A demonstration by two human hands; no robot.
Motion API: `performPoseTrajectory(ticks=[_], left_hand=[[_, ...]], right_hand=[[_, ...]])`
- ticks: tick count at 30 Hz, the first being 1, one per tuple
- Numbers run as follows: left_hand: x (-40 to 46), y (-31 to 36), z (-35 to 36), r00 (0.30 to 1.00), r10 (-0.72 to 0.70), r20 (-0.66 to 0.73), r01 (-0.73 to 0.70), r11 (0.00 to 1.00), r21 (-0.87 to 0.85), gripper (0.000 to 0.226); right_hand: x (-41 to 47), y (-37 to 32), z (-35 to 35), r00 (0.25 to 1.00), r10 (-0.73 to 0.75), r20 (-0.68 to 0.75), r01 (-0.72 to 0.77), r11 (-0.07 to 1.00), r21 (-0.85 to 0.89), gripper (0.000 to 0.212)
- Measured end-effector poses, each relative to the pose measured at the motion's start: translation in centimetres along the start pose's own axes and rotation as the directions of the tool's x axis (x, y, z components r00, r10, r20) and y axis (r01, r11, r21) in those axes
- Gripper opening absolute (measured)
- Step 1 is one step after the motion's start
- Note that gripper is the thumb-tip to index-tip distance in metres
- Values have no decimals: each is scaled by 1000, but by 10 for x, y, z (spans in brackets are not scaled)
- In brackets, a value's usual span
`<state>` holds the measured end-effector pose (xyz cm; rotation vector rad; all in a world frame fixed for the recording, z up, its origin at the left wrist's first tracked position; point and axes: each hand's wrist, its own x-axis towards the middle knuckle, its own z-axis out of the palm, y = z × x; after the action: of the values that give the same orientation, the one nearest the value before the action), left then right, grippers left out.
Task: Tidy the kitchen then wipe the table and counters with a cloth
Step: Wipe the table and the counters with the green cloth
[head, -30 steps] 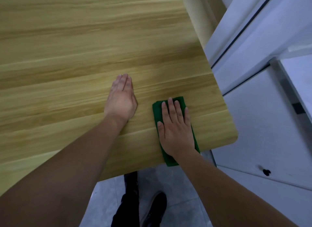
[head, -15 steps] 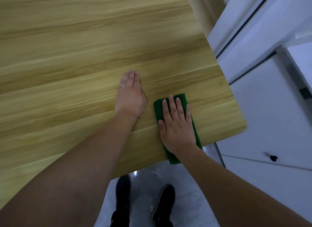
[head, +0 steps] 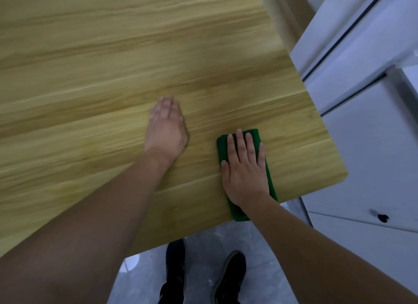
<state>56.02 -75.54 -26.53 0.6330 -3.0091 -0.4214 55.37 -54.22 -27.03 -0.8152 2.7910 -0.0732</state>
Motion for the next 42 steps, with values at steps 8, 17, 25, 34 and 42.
performPoseTrajectory(ticks=[8,17,25,34,42], left_hand=[[-6,-80,-19,979,-185,-82,187,982,15,57],[14,-122,-17,980,-183,-81,182,983,-16,50],[13,-118,-11,970,-218,-109,217,976,-23,51],[14,-117,-12,960,-257,-107,256,966,-26,52],[14,-117,-14,960,-267,-81,266,964,-25,53]], right_hand=[[44,-25,-10,999,-37,33,37,999,-5,61],[117,-56,-19,995,-91,51,93,994,-48,61],[163,-72,-27,989,-137,48,140,987,-81,60],[202,-89,-30,990,-140,22,142,986,-92,59],[200,-94,-29,993,-118,10,118,989,-83,59]])
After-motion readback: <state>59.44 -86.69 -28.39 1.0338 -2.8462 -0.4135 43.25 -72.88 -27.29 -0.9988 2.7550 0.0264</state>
